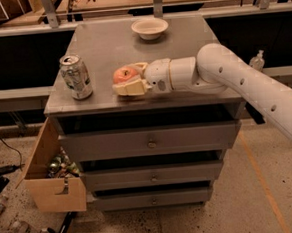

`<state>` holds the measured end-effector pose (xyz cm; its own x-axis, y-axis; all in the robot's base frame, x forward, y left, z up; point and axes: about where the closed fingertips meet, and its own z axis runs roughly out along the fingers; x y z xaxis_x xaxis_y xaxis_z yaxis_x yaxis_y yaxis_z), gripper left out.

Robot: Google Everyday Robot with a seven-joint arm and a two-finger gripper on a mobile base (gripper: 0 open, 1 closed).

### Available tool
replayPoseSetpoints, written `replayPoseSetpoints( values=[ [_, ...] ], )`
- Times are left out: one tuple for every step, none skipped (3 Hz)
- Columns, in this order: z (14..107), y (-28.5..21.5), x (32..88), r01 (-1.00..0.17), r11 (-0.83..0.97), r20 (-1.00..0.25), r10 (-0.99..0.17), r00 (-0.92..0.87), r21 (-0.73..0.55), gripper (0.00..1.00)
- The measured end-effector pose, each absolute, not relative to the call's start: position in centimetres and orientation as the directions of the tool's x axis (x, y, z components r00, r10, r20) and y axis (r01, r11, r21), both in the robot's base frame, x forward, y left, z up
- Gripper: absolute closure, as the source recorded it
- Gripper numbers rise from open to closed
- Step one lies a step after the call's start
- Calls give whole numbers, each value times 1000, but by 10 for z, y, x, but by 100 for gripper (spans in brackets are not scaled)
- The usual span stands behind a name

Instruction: Move apple near 7up can

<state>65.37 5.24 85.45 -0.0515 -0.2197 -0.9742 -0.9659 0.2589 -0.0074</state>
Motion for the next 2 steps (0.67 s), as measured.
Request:
replayPoseSetpoints(
  values=[
    [855,52,654,-966,259,-974,-220,-51,-7,28],
    [854,55,653,-967,255,-974,-220,-51,-7,5]
  ],
)
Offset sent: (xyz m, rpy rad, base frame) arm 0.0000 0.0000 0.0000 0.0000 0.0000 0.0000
